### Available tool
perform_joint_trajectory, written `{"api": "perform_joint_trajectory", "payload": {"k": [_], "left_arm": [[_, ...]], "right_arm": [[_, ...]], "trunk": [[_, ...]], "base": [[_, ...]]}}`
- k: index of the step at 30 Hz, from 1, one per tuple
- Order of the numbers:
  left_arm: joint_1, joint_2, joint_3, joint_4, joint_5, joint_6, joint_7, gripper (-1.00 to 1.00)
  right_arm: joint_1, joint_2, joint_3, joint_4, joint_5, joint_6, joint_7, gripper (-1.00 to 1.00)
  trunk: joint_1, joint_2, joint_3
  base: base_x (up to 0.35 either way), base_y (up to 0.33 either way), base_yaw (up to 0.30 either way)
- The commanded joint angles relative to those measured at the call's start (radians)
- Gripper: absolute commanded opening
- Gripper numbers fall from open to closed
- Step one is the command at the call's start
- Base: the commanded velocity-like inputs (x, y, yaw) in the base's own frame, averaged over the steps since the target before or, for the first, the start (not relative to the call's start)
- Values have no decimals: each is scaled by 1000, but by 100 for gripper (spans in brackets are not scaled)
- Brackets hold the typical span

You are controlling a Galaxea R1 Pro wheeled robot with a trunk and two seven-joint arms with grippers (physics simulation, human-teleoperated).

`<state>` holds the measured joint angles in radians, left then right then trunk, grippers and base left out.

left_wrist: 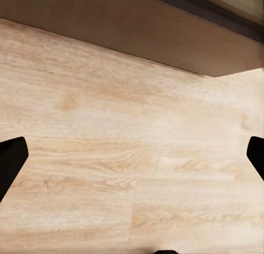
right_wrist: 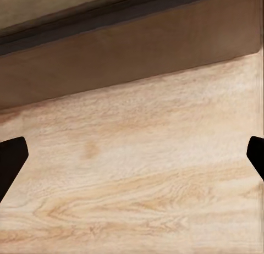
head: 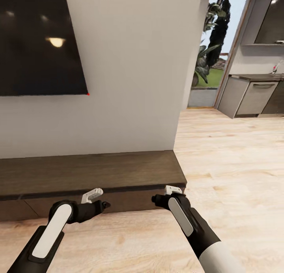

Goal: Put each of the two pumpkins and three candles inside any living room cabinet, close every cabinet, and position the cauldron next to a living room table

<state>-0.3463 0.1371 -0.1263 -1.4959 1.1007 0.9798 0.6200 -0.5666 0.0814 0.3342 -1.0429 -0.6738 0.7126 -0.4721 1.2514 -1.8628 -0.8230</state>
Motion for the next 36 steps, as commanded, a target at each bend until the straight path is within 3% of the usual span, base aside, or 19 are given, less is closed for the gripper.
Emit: {"api": "perform_joint_trajectory", "payload": {"k": [1, 20, 29, 36], "left_arm": [[0, 1, -1, -1, 10, 0, 10, 100], [0, 1, -5, -1, 7, 0, 10, 100], [-1, -2, -9, -1, 11, 0, 10, 100], [-1, -5, -10, -1, 11, 2, 18, 100]], "right_arm": [[-1, 0, 2, -1, -10, 1, -10, 100], [-1, 0, 1, 3, -13, 1, -8, 100], [-1, 0, -2, 4, -16, 1, 58, 100], [-1, 0, -5, 4, -17, 1, 61, 100]], "trunk": [[0, 0, 0], [0, 0, 14], [0, 0, 20], [-27, 49, 48]], "base": [[-5, 1, -251], [-1, 0, -266], [0, 0, -268], [0, 0, -268]]}}
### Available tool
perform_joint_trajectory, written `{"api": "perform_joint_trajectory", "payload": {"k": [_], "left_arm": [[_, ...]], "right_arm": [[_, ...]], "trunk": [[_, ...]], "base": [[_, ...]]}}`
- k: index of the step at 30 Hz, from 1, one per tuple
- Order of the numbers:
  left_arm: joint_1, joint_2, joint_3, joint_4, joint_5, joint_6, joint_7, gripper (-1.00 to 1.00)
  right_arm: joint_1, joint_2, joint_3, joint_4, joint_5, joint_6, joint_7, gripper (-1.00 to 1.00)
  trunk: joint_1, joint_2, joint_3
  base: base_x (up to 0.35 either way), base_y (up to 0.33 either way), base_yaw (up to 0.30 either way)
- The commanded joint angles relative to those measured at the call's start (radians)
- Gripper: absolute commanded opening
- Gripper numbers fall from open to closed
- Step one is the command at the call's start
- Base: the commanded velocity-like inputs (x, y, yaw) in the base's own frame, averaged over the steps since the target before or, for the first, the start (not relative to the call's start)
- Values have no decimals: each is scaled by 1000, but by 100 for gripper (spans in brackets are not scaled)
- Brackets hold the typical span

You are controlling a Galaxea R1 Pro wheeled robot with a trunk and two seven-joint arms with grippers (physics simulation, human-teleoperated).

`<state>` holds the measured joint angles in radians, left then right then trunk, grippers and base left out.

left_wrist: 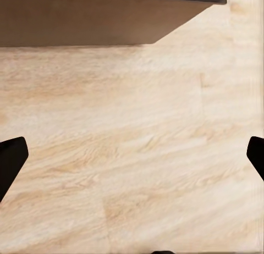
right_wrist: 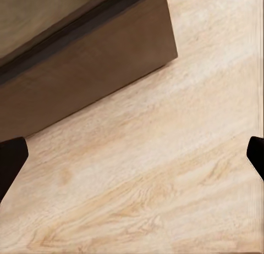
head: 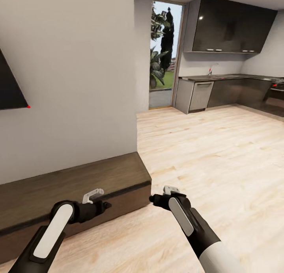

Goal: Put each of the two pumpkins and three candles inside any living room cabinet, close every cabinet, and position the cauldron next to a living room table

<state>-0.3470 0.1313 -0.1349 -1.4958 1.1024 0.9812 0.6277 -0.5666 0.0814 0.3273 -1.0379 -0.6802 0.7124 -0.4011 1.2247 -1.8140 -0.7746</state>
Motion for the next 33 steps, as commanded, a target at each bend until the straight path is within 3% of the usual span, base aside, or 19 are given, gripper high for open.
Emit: {"api": "perform_joint_trajectory", "payload": {"k": [1, 11, 19, 25, 33], "left_arm": [[-1, 0, -2, -1, 9, 1, 13, 100], [-2, -7, -1, -1, 11, 1, 8, 100], [-2, -7, 0, 0, 12, 1, 9, 100], [-3, -7, -1, 15, 13, 1, 5, 100], [-3, -7, 1, 16, 14, 1, 3, 100]], "right_arm": [[-1, 0, 1, -1, -11, 1, -10, 100], [-1, -10, -5, 5, -12, 1, -10, 100], [-1, -13, -9, 80, -11, 1, 29, 100], [-1, -14, -72, 105, -9, 1, 70, 100], [-1, -13, -81, 105, -8, 1, 75, 100]], "trunk": [[-4, 7, 3], [-42, 77, 42], [-73, 133, 73], [-96, 175, 96], [-104, 189, 108]], "base": [[0, 0, -268], [-4, 0, -269], [-147, 0, -269], [-6, 0, -269], [0, 0, -269]]}}
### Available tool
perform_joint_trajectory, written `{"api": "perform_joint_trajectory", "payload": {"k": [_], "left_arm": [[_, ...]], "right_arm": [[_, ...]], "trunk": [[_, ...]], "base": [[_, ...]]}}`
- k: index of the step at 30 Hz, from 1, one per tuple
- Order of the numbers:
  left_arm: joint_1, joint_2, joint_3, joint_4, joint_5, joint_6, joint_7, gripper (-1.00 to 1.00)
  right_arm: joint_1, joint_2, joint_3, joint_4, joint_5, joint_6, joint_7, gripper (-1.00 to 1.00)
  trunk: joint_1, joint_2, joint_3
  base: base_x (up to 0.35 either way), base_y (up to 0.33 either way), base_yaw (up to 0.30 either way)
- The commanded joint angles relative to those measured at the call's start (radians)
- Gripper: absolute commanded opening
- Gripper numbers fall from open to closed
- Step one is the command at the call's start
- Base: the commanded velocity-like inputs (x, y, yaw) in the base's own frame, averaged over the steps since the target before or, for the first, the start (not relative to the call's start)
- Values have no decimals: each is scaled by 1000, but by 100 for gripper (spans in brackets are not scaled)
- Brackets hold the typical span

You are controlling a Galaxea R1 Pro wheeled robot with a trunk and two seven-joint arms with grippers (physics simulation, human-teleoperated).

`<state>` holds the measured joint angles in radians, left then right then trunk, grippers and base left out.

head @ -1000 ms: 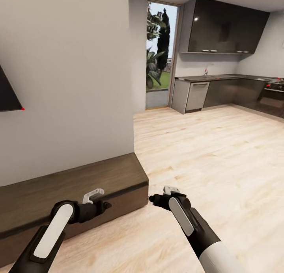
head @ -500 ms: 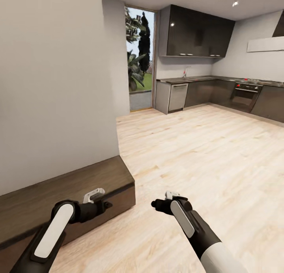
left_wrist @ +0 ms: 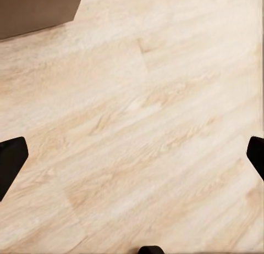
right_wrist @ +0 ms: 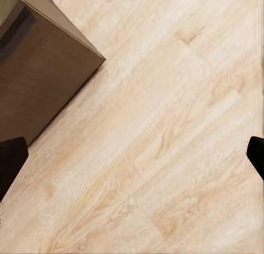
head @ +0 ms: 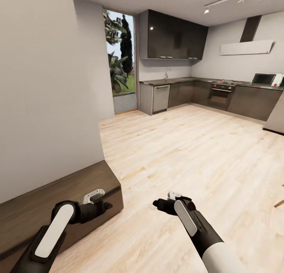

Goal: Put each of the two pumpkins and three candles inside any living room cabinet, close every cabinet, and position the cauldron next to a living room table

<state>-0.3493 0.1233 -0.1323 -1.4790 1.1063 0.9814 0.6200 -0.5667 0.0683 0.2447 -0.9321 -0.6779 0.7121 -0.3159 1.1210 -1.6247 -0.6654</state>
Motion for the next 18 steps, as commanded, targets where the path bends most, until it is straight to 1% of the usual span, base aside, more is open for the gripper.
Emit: {"api": "perform_joint_trajectory", "payload": {"k": [1, 18], "left_arm": [[0, 1, -1, -1, 10, 0, 10, 100], [0, 2, 4, -1, 6, 0, 10, 100]], "right_arm": [[-1, 0, 2, -1, -10, 1, -10, 100], [-1, 0, 2, 0, -12, 1, -8, 100]], "trunk": [[0, -1, 0], [0, -1, 12]], "base": [[0, 0, -269], [0, 0, -266]]}}
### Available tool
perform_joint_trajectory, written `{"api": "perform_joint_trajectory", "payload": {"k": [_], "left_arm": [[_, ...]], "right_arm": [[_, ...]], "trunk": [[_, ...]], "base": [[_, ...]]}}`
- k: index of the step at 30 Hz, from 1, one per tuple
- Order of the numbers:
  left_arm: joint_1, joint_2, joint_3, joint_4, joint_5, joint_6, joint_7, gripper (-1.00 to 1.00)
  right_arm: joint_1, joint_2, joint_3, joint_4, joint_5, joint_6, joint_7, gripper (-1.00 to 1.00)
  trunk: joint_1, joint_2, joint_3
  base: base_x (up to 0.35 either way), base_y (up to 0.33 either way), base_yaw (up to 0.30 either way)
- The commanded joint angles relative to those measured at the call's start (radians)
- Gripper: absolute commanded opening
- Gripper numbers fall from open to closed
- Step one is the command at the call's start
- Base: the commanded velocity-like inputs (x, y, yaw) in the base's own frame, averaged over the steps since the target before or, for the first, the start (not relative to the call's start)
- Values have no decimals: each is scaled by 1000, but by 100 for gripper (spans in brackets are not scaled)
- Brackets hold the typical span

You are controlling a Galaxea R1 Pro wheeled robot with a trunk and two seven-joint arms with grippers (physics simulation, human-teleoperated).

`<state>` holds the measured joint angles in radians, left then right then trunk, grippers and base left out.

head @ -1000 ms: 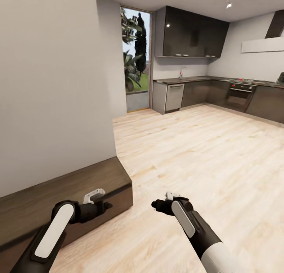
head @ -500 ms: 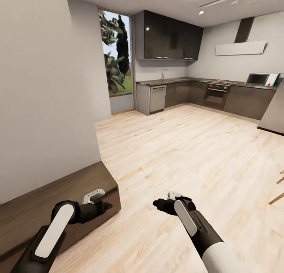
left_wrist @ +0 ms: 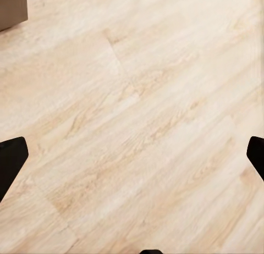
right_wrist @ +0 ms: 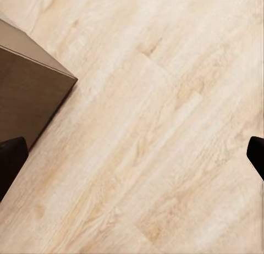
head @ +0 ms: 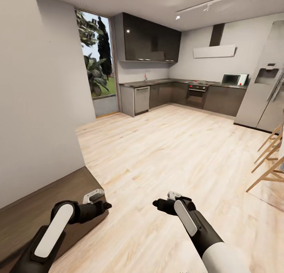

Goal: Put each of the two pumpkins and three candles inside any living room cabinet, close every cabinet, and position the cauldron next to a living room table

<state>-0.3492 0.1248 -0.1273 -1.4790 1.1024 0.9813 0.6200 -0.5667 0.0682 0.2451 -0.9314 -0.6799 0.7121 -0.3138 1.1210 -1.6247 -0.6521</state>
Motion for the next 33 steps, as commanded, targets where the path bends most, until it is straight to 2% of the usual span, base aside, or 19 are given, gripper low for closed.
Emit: {"api": "perform_joint_trajectory", "payload": {"k": [1, 9, 18, 25, 33], "left_arm": [[-1, 1, -2, -1, 10, 0, 10, 100], [0, 1, -6, -1, 3, 0, 12, 100], [-1, 1, -9, -1, 2, 0, 12, 100], [-1, 1, -9, -2, 2, 0, 11, 100], [-1, 1, -10, -1, 2, -1, 11, 100]], "right_arm": [[-1, 0, 2, -1, -10, 1, -10, 100], [-1, -1, 2, 1, -12, 1, -10, 100], [-1, 0, 2, -1, -7, 1, -11, 100], [-1, 0, 2, 0, -10, 1, -10, 100], [-1, -1, 2, 0, -10, 1, -10, 100]], "trunk": [[0, -1, -1], [0, -1, 0], [0, -1, 0], [0, -1, 0], [0, -1, 5]], "base": [[0, 0, -140], [10, 0, -32], [272, 64, 0], [204, -52, -3], [12, -5, -210]]}}
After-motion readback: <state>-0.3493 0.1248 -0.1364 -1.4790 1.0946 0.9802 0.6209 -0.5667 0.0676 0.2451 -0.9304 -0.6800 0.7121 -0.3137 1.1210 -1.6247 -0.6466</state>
